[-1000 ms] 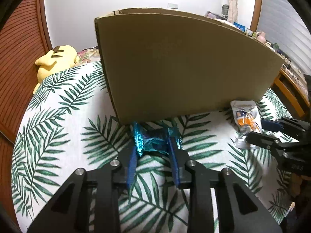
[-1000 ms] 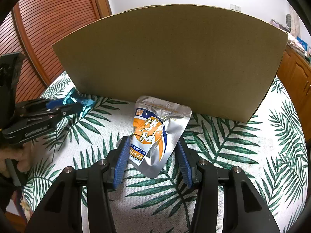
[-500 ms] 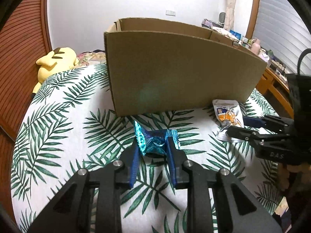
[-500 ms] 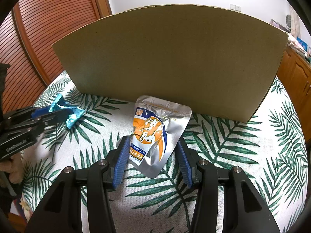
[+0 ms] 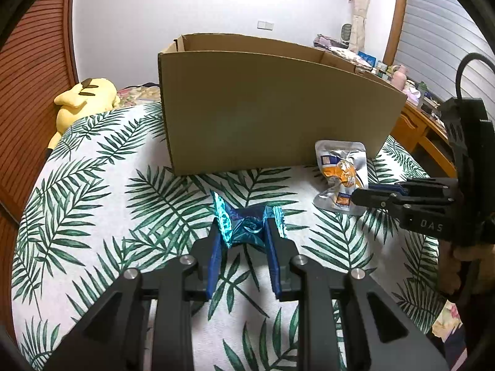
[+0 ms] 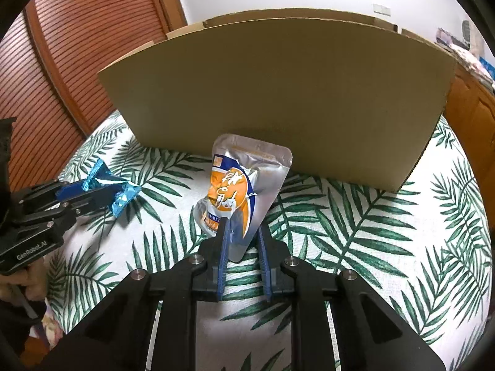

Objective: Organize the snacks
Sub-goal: 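Close the right tool on the silver pouch while the left tool grasps the teal candy, then lift the silver pouch with the right tool while the left tool carries the teal candy over the box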

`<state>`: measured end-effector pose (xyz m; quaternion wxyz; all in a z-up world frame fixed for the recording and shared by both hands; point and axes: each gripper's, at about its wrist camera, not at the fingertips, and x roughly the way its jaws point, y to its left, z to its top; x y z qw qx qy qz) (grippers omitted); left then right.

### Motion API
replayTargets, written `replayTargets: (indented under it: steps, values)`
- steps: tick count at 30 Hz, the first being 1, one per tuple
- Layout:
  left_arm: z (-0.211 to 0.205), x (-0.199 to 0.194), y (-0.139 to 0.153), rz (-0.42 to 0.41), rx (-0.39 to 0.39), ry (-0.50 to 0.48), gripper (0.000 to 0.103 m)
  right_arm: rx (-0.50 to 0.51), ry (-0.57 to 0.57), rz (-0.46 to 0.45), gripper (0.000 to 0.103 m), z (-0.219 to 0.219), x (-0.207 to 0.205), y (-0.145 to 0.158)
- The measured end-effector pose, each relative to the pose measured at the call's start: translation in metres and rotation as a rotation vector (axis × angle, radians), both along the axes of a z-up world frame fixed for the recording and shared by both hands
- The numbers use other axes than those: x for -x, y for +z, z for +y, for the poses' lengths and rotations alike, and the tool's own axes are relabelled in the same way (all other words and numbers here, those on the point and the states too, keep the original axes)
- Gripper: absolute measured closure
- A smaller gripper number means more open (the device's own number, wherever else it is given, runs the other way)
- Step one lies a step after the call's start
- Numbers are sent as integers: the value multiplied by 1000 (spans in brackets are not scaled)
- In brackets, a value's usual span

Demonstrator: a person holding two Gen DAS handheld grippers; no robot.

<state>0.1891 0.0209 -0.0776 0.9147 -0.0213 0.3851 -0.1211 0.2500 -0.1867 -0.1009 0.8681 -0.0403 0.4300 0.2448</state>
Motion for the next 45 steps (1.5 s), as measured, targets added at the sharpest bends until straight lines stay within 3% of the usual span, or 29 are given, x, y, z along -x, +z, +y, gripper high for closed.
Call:
replayTargets:
  steps: [15, 27, 37, 45]
  values:
    - [5, 6, 7, -24, 22, 2, 80, -69, 36, -53, 103, 5, 15, 20]
    - [3, 12, 17, -53, 34, 8, 80, -71, 51, -108, 103, 5, 37, 32]
    - [-3, 15, 42, -106, 51, 0, 80, -71, 61, -166, 103, -1, 50, 54]
    - [-11, 6, 81, -184, 49, -27, 80, -88, 78, -269, 103, -5, 55, 98]
